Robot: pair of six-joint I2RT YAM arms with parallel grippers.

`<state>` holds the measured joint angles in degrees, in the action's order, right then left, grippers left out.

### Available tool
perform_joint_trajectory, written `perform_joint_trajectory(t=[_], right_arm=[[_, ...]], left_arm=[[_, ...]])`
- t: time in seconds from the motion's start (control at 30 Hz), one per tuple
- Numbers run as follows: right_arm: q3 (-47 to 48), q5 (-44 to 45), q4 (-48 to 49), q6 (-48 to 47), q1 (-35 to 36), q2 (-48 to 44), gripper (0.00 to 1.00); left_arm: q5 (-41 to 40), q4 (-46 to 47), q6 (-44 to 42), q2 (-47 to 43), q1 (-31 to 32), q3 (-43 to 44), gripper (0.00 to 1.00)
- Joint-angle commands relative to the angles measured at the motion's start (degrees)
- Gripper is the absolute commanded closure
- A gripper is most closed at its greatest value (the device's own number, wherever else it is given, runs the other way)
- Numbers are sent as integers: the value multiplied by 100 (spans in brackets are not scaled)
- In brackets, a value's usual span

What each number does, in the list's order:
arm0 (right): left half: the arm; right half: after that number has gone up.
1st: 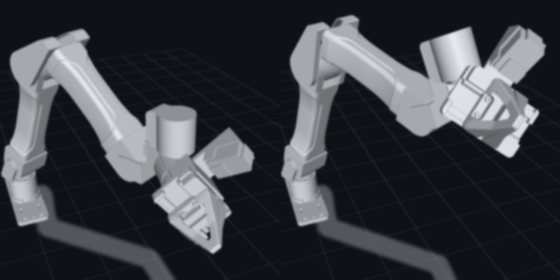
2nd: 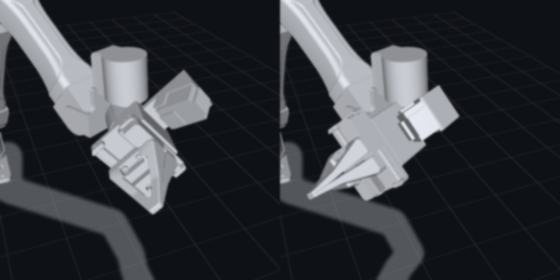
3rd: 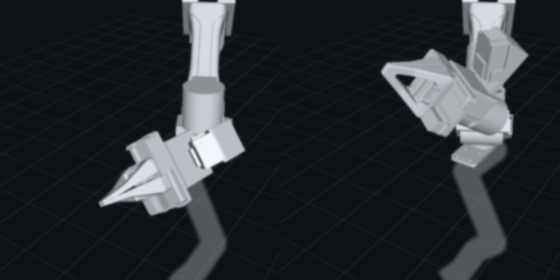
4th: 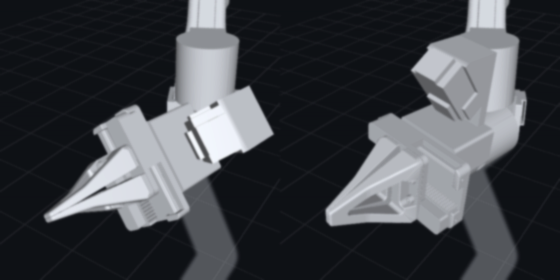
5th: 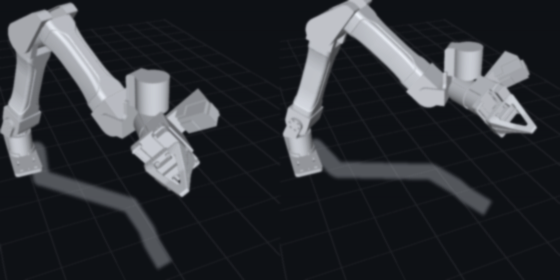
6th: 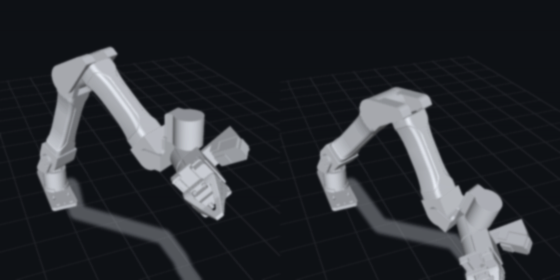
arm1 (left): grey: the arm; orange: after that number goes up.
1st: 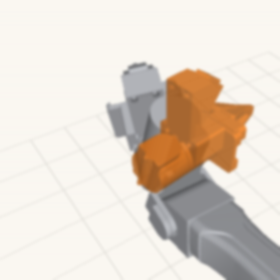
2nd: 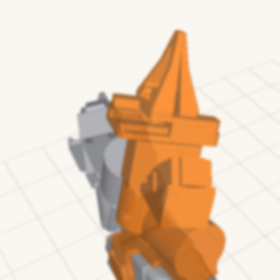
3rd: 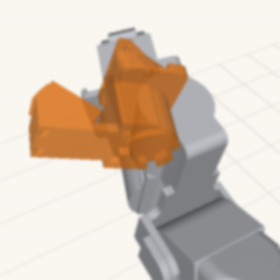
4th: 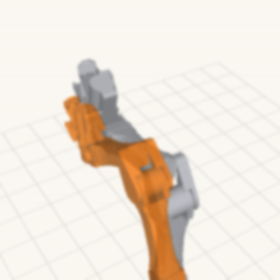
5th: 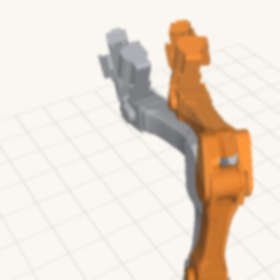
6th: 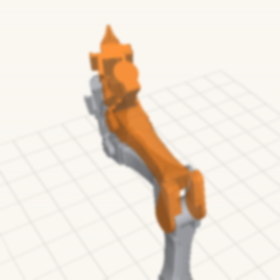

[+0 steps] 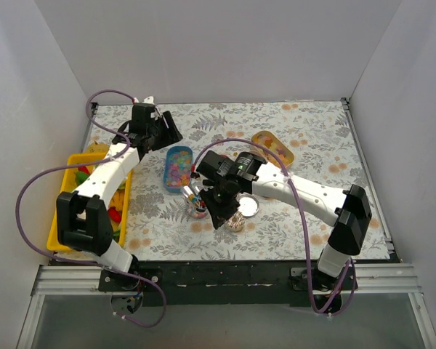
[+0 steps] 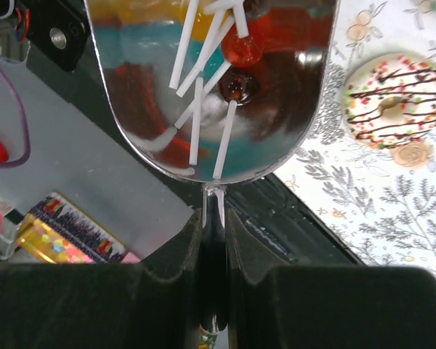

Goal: Pack the candies
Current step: Place the fake candies in the packing bottle.

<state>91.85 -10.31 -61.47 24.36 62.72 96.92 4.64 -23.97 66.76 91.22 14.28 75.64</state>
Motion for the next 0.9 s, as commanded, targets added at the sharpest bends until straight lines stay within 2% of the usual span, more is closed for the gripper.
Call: perform_joint_trajectory(t=[0.0,0.13,0.27,0.6,0.87], right_arm=[[237,-655,-119,139,-14,169,99],[132,-929,-128,341,-66,327,99],[-220,-1429,258,613,-329,239,99],[-633,-2660,1031,1026,-761,222,99],[-1327,-3469,1840,1703,-1130,-16,99]], left_arm=[[-253,-231,109,-587,-48,-566,42],[-648,-486,258,-904,-136,-752,40],[-868,-600,241,-1193,-171,-866,39],[-921,-741,267,-1282,-198,-945,37],[-913,-741,258,-1230,-198,-919,37]])
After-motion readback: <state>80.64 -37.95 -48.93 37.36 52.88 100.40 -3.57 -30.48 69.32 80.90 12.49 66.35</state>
